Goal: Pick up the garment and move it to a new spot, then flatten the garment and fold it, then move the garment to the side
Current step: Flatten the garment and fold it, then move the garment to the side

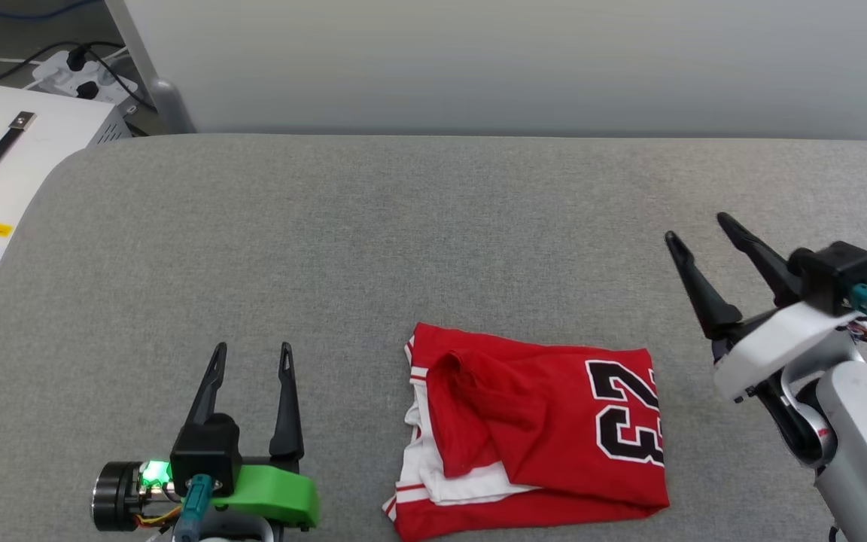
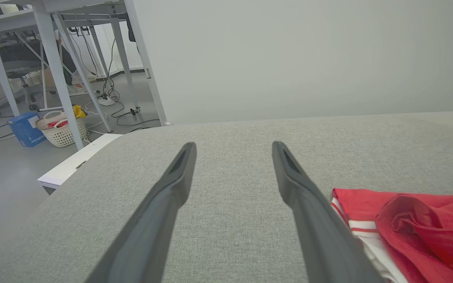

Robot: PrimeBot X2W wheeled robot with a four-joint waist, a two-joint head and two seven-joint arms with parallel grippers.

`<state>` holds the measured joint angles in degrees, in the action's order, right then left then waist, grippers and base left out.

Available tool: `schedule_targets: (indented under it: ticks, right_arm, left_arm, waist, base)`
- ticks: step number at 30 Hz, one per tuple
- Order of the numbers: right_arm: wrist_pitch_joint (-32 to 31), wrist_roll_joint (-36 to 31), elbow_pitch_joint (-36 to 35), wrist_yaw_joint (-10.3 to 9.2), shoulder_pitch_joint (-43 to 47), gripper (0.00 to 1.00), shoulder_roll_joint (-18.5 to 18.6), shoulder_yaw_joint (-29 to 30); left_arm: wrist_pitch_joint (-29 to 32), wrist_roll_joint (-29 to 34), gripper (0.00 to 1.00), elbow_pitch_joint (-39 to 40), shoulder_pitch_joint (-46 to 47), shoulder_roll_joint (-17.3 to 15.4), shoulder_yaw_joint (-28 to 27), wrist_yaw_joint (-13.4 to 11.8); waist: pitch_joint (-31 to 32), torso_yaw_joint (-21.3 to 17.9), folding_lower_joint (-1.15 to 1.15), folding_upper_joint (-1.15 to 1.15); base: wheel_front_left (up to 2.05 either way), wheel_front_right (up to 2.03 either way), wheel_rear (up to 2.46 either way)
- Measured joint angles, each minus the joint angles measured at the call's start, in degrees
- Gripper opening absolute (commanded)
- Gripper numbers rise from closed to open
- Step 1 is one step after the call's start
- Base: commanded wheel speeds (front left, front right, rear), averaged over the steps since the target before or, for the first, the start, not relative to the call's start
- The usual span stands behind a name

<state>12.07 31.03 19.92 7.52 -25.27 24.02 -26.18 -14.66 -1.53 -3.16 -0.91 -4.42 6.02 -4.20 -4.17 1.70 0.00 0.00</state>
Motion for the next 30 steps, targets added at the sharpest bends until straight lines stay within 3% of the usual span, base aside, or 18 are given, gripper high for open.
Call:
schedule_targets:
  ticks: [6,12,20,30]
  right_arm:
    - [2.3,-10.9,-4.6,0.0,9.4,1.0,-5.9,14.4]
    - [2.4,-17.1,-14.3,0.0,18.1,1.0,-11.7,22.4]
    - [2.4,-19.9,-19.8,0.0,28.0,1.0,-16.8,26.2]
    - [2.4,-21.6,-20.3,0.0,32.0,1.0,-18.3,26.1]
  left_arm:
    - [0.0,0.0,1.0,0.4,-0.8,-0.1,0.0,0.2]
    - [0.0,0.0,1.0,1.1,-1.7,-0.2,-0.1,0.5]
    - [0.0,-0.5,1.0,1.6,-2.6,-0.2,-0.2,1.5]
    - [0.0,-0.5,1.0,1.1,-3.5,-0.2,-0.5,2.0]
  waist:
    - [1.5,-0.9,0.0,0.0]
    - [2.4,-1.2,0.0,0.0]
    - [3.6,-0.7,0.0,0.0]
    - [4.2,-0.7,0.0,0.0]
  base:
    - [0.0,0.0,0.0]
    - [0.0,0.0,0.0]
    - [0.0,0.0,0.0]
    - [0.0,0.0,0.0]
